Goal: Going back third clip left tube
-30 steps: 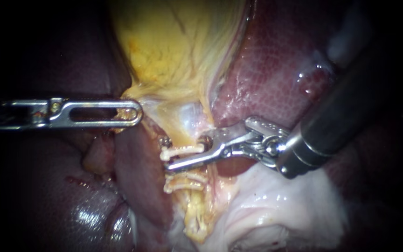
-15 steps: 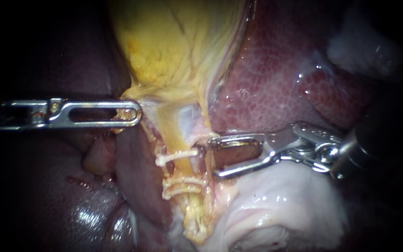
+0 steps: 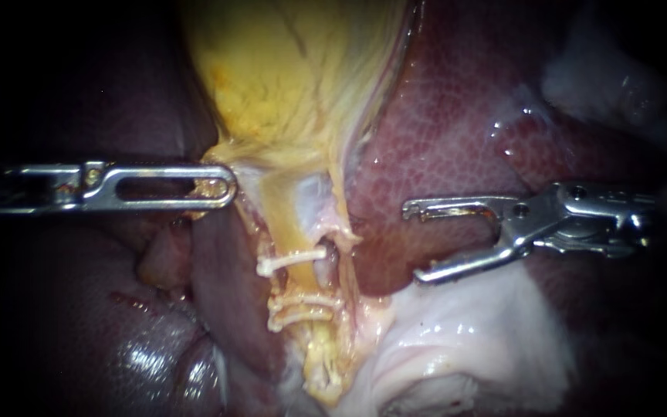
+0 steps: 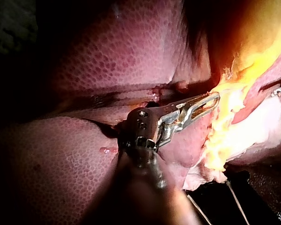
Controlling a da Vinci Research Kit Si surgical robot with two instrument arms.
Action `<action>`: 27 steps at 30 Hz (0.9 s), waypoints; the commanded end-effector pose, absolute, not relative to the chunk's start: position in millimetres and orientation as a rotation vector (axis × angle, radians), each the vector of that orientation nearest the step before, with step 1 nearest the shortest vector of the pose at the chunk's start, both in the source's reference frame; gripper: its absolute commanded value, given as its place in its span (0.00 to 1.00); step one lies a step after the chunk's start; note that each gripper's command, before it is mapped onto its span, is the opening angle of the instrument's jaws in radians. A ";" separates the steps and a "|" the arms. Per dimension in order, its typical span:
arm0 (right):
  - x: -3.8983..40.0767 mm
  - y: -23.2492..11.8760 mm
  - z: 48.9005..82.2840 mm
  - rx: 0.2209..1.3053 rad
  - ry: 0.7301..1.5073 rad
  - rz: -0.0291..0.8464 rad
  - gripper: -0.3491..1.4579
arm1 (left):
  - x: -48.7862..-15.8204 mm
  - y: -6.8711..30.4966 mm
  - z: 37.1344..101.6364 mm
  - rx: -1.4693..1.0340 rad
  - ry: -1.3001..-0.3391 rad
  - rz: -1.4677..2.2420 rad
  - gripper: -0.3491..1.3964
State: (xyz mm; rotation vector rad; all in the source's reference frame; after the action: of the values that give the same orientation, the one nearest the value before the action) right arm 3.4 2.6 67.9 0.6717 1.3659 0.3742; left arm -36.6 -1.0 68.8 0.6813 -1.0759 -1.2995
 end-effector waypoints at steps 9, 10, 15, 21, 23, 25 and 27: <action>3.3 2.7 68.0 0.672 1.365 0.375 0.52 | -39.3 -2.9 72.6 0.707 -1.045 -1.298 0.00; 3.3 2.7 68.0 0.672 1.365 0.375 0.52 | -39.7 -3.1 72.9 0.710 -1.041 -1.301 0.00; 3.3 2.6 67.9 0.672 1.365 0.375 0.52 | -41.4 -3.8 74.3 0.720 -1.025 -1.290 0.00; 3.3 2.6 67.7 0.673 1.365 0.375 0.52 | -42.7 -4.1 74.9 0.725 -1.021 -1.281 0.00; 3.3 2.6 67.7 0.673 1.365 0.375 0.52 | -42.9 -4.1 75.0 0.725 -1.021 -1.281 0.00; 3.3 2.6 67.6 0.673 1.365 0.375 0.52 | -42.9 -4.1 75.0 0.725 -1.021 -1.280 0.00; 3.3 2.6 67.6 0.673 1.365 0.375 0.52 | -42.9 -4.1 75.0 0.725 -1.021 -1.280 0.00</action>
State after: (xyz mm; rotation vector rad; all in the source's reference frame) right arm 3.3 2.6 67.5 0.6732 1.3652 0.3747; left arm -42.9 -4.1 75.0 0.7252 -1.0214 -1.2802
